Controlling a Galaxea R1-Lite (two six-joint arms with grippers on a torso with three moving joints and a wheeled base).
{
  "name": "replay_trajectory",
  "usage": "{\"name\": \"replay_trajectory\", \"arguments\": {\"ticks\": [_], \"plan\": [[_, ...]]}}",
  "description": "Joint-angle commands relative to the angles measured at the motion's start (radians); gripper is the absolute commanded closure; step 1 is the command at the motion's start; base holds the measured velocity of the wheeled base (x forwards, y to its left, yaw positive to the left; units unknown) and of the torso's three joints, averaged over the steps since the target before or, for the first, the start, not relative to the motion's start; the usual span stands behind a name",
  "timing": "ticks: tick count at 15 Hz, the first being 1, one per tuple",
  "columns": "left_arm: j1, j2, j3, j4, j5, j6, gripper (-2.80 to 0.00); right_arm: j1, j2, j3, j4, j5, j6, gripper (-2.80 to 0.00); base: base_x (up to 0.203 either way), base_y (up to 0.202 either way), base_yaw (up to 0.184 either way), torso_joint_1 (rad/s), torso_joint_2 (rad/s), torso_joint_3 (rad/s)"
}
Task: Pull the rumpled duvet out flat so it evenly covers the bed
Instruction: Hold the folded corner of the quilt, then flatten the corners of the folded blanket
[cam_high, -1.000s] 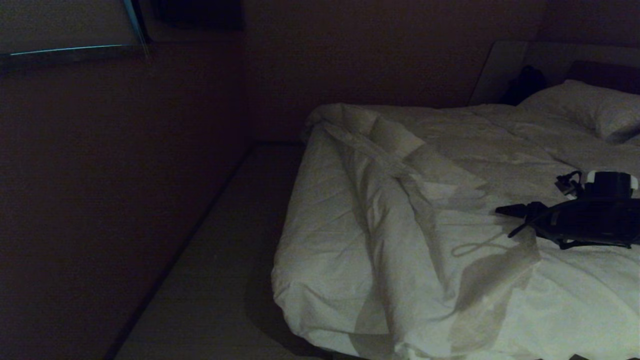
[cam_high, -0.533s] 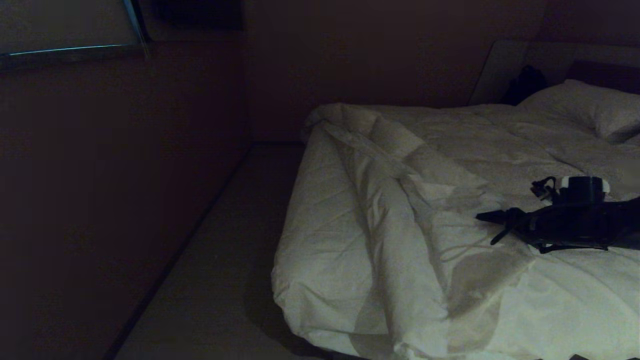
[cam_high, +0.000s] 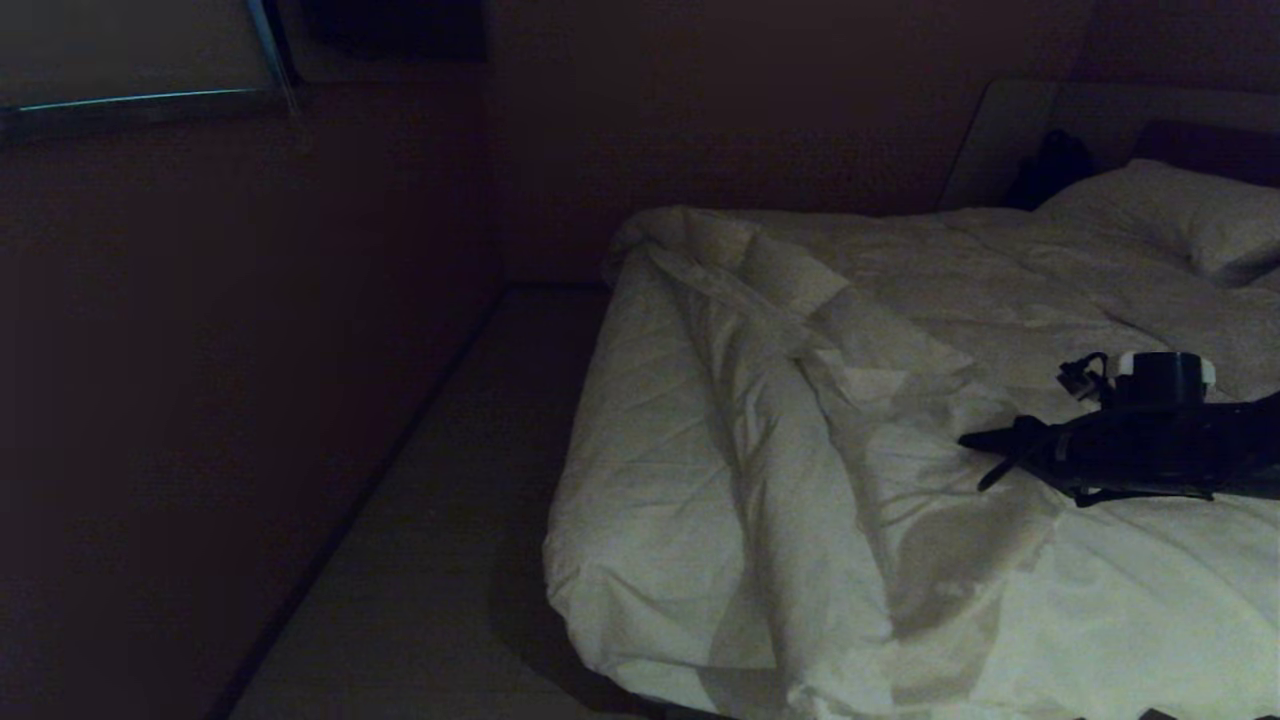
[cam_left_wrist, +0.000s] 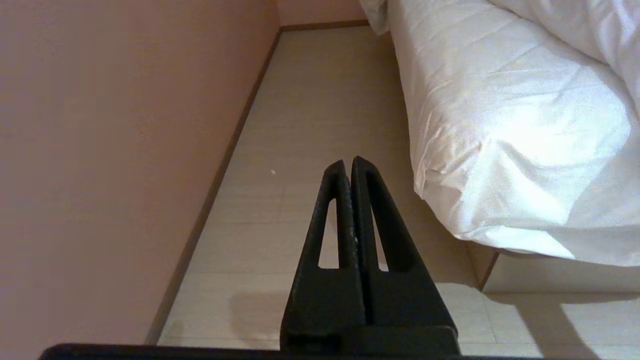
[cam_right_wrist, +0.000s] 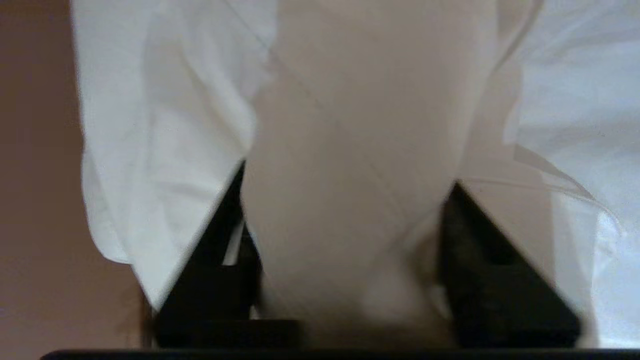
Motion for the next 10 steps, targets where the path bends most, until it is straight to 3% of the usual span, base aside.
{"name": "replay_trajectory", "arguments": {"ticks": [1, 6, 10], "plan": [[0.000, 0.000, 0.000, 0.000, 0.000, 0.001, 0.00, 0.016, -0.066, 0.014, 0.002, 0.005, 0.005, 0.00, 0.000, 0.000, 0.000, 0.000, 0.00, 0.000], [0.000, 0.000, 0.000, 0.000, 0.000, 0.001, 0.00, 0.128, -0.200, 0.069, 0.013, 0.006, 0.038, 0.00, 0.000, 0.000, 0.000, 0.000, 0.00, 0.000], [0.000, 0.000, 0.000, 0.000, 0.000, 0.001, 0.00, 0.361, -0.307, 0.128, 0.014, -0.047, 0.088, 0.00, 0.000, 0.000, 0.000, 0.000, 0.00, 0.000]]}}
